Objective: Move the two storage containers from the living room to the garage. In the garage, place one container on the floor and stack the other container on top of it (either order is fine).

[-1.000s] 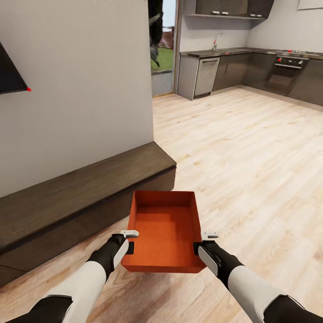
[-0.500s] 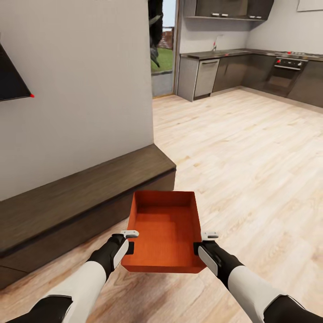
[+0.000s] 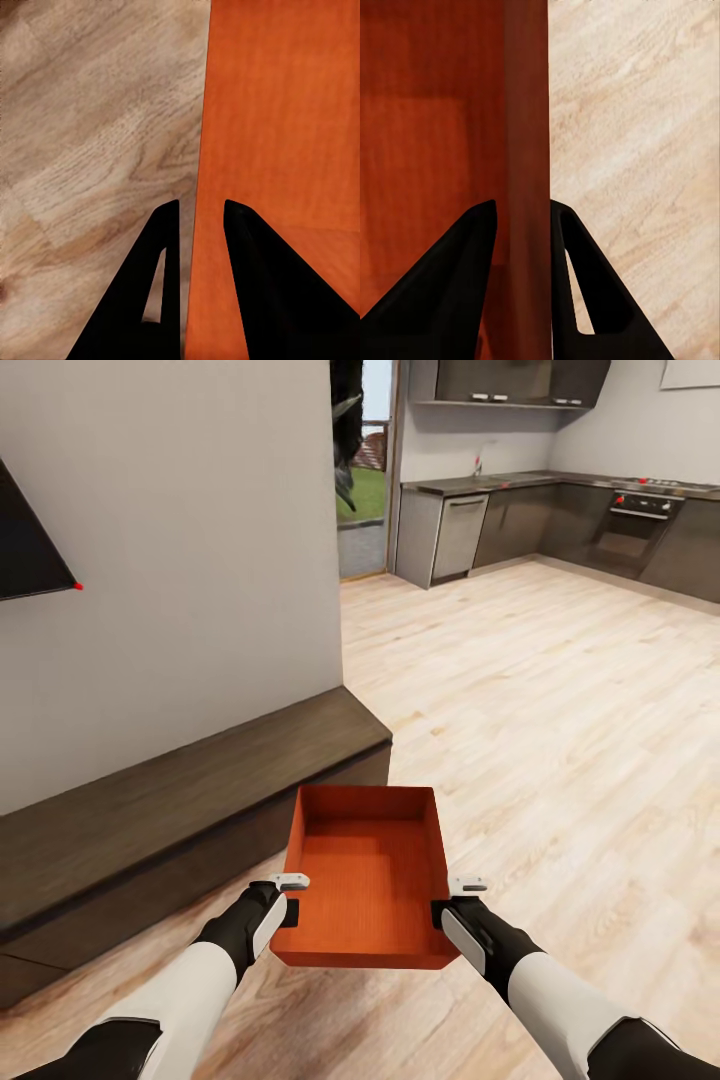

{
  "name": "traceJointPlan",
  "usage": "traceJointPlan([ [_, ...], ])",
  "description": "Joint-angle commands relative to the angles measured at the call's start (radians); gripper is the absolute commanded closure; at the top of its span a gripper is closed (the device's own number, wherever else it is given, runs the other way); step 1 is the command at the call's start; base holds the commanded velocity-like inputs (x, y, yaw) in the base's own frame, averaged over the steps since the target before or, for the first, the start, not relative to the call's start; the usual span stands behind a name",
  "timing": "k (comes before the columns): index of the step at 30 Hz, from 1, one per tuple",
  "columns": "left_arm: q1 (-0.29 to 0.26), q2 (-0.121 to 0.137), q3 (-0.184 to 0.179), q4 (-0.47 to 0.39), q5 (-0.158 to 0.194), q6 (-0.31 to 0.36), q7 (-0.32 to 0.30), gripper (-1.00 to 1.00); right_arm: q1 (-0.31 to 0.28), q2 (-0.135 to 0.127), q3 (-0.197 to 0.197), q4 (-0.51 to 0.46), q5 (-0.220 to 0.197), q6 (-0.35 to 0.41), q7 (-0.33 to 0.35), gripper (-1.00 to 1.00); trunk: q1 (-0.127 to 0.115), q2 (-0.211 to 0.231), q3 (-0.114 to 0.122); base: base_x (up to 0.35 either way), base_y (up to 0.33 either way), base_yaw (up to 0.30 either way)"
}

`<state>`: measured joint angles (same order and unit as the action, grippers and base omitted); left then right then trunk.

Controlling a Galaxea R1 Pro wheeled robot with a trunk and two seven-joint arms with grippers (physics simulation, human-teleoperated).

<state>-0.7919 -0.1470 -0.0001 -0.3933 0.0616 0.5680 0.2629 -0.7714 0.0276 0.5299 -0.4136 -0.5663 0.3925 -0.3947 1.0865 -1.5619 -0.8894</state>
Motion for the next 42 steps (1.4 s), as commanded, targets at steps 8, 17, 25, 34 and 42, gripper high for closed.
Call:
traceJointPlan([
  [8, 0.000, 0.004, -0.006, 0.013, -0.025, 0.011, 0.016, 1.00, -0.002, -0.001, 0.008, -0.004, 0.019, -0.030, -0.012, 1.00, -0.031, 0.056, 0.025, 0.000, 0.000, 0.000],
  [17, 0.000, 0.004, -0.006, 0.013, -0.025, 0.012, 0.016, 1.00, -0.002, -0.001, 0.008, -0.004, 0.019, -0.033, -0.010, 1.00, -0.065, 0.119, 0.053, 0.000, 0.000, 0.000],
  [25, 0.000, 0.004, -0.006, 0.013, -0.025, 0.012, 0.016, 1.00, -0.002, -0.001, 0.009, -0.004, 0.019, -0.033, -0.008, 1.00, -0.096, 0.175, 0.078, 0.000, 0.000, 0.000],
  [34, 0.000, 0.004, -0.006, 0.013, -0.025, 0.012, 0.017, 1.00, -0.002, -0.002, 0.009, -0.004, 0.019, -0.034, -0.008, 1.00, -0.131, 0.238, 0.106, 0.000, 0.000, 0.000],
  [42, 0.000, 0.003, -0.006, 0.013, -0.025, 0.012, 0.018, 1.00, -0.002, -0.002, 0.009, -0.005, 0.019, -0.035, -0.011, 1.00, -0.161, 0.294, 0.131, 0.000, 0.000, 0.000],
])
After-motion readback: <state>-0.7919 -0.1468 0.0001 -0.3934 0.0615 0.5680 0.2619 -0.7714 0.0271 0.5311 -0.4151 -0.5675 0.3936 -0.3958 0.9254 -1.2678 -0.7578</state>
